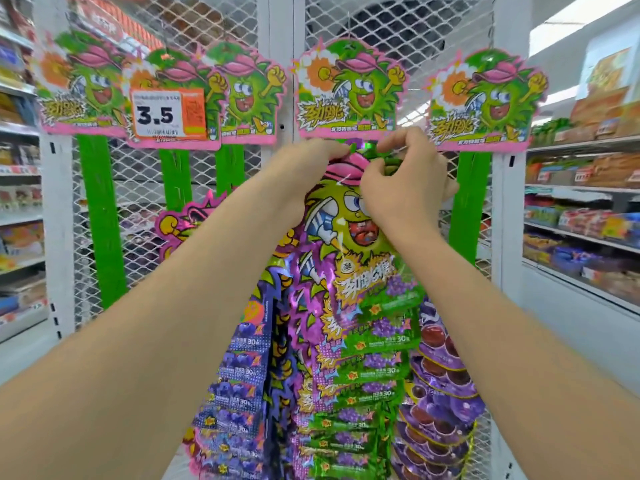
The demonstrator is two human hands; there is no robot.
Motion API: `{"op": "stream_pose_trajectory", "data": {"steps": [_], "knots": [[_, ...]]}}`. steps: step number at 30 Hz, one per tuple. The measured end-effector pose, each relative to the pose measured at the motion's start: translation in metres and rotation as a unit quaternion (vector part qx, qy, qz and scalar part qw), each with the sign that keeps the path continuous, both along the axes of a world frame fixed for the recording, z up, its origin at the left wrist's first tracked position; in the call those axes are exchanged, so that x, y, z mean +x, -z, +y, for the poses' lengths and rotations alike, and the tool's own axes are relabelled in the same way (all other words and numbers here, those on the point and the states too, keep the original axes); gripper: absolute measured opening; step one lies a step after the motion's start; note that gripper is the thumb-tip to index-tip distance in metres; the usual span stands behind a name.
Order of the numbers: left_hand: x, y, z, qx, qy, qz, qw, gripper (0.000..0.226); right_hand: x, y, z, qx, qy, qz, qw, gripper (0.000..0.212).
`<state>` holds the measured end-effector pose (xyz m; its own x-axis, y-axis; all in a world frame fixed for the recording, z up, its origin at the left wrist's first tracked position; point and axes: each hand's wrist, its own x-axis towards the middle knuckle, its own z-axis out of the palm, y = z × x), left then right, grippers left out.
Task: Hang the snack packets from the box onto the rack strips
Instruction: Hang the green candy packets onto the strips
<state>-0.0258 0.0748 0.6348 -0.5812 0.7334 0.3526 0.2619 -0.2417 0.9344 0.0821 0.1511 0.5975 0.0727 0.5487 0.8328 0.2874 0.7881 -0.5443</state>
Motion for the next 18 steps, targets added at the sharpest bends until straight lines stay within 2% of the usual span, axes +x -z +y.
{"op": "stream_pose_trajectory", "data": {"steps": [1, 3, 5, 8, 10, 11, 13, 15, 16, 18], "knots": [[-0.004, 0.002, 0.005, -0.002, -0.032, 0.038, 0.999, 0.038, 0.001, 0.004, 0.002, 0.001, -0.001, -0.009, 1.000, 0.017], [-0.006, 0.012, 0.001, 0.017, -0.103, 0.169, 0.980, 0.029, 0.003, 0.011, 0.006, 0.007, 0.005, -0.030, 1.000, 0.015], [-0.008, 0.027, -0.003, 0.041, -0.189, 0.307, 0.932, 0.031, 0.004, 0.022, 0.009, 0.020, 0.029, -0.052, 0.998, 0.017], [-0.010, 0.058, -0.008, 0.050, -0.295, 0.465, 0.833, 0.052, 0.010, 0.043, 0.002, 0.100, 0.093, -0.062, 0.989, 0.027], [-0.010, 0.087, -0.019, 0.069, -0.314, 0.540, 0.777, 0.055, 0.016, 0.067, -0.010, 0.190, 0.040, -0.071, 0.978, 0.026], [-0.010, 0.104, -0.029, 0.092, -0.298, 0.564, 0.764, 0.048, 0.019, 0.084, -0.018, 0.214, -0.025, -0.084, 0.973, 0.023], [-0.011, 0.150, -0.049, 0.126, -0.240, 0.587, 0.763, 0.027, 0.028, 0.128, -0.036, 0.205, -0.139, -0.131, 0.960, 0.016], [-0.010, 0.210, -0.071, 0.109, -0.178, 0.600, 0.772, 0.012, 0.036, 0.179, -0.055, 0.133, -0.197, -0.227, 0.944, 0.008], [-0.012, 0.243, -0.080, 0.081, -0.147, 0.603, 0.780, 0.007, 0.038, 0.208, -0.060, 0.077, -0.208, -0.307, 0.925, 0.004], [-0.011, 0.313, -0.094, -0.045, -0.089, 0.582, 0.807, 0.008, 0.037, 0.266, -0.062, -0.029, -0.202, -0.499, 0.842, 0.010]]}}
